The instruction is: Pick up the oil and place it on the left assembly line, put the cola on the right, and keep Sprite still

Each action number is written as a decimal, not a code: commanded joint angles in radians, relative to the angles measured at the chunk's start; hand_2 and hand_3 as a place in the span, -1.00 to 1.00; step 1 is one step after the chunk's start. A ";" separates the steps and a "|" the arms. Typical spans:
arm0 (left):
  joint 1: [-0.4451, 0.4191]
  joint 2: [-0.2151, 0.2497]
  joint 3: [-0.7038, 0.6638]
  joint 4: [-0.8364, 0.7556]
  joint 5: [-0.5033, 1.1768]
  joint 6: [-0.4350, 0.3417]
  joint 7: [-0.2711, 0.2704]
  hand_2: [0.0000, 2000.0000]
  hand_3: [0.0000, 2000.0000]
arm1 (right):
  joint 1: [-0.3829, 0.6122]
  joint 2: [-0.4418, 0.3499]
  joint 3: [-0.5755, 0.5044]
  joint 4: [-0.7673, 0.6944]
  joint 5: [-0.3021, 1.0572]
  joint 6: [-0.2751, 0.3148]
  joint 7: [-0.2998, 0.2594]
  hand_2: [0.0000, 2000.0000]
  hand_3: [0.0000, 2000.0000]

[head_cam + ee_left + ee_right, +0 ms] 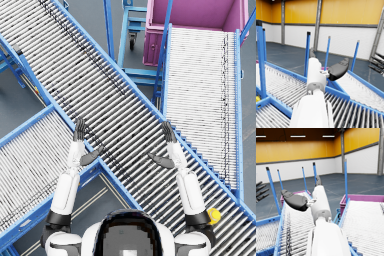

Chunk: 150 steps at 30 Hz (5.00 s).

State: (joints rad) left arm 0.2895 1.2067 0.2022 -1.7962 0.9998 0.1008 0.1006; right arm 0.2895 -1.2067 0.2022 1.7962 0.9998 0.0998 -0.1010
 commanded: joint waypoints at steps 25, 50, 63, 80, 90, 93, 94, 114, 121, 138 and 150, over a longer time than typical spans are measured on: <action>0.000 0.000 0.000 0.000 0.000 0.000 0.000 -1.00 -1.00 | 0.000 0.000 0.000 0.000 0.000 0.000 0.000 -1.00 -1.00; 0.008 0.008 0.009 0.007 0.000 -0.029 -0.028 -1.00 -1.00 | 0.013 -0.010 0.026 -0.014 0.000 -0.028 0.029 -1.00 -1.00; 0.075 0.063 -0.189 -0.049 0.132 -0.100 -0.100 -1.00 -1.00 | 0.085 -0.079 -0.097 0.055 0.133 -0.099 0.100 -1.00 -1.00; 0.071 0.086 -0.325 -0.074 0.423 -0.101 -0.101 -1.00 -1.00 | 0.071 -0.109 -0.196 0.087 0.423 -0.100 0.101 -1.00 -1.00; 0.043 0.100 -0.330 -0.103 0.424 -0.101 -0.101 -1.00 -1.00 | 0.075 -0.123 -0.223 0.092 0.424 -0.100 0.101 -1.00 -1.00; 0.034 0.104 -0.332 -0.099 0.424 -0.101 -0.101 -1.00 -1.00 | 0.084 -0.127 -0.225 0.089 0.424 -0.100 0.101 -1.00 -1.00; 0.038 0.104 -0.340 -0.098 0.424 -0.101 -0.101 -1.00 -1.00 | 0.085 -0.129 -0.222 0.089 0.424 -0.100 0.101 -1.00 -1.00; 0.038 0.117 -0.328 -0.097 0.424 -0.101 -0.101 -1.00 -1.00 | 0.079 -0.152 -0.238 0.099 0.424 -0.100 0.101 -1.00 -1.00; 0.044 0.119 -0.339 -0.096 0.424 -0.101 -0.101 -1.00 -1.00 | 0.073 -0.159 -0.236 0.104 0.424 -0.100 0.101 -1.00 -1.00; 0.018 0.135 -0.346 -0.130 0.424 -0.101 -0.101 -1.00 -1.00 | 0.002 -0.177 -0.269 0.170 0.424 -0.100 0.101 -1.00 -1.00; 0.026 0.141 -0.316 -0.118 0.424 -0.101 -0.101 -1.00 -1.00 | -0.137 -0.185 -0.205 0.194 0.424 -0.100 0.101 -1.00 -1.00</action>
State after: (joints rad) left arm 0.3023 1.3504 -0.1231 -1.9146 1.4236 0.0000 0.0000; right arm 0.1777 -1.3947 -0.0197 1.9801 1.4237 0.0000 0.0000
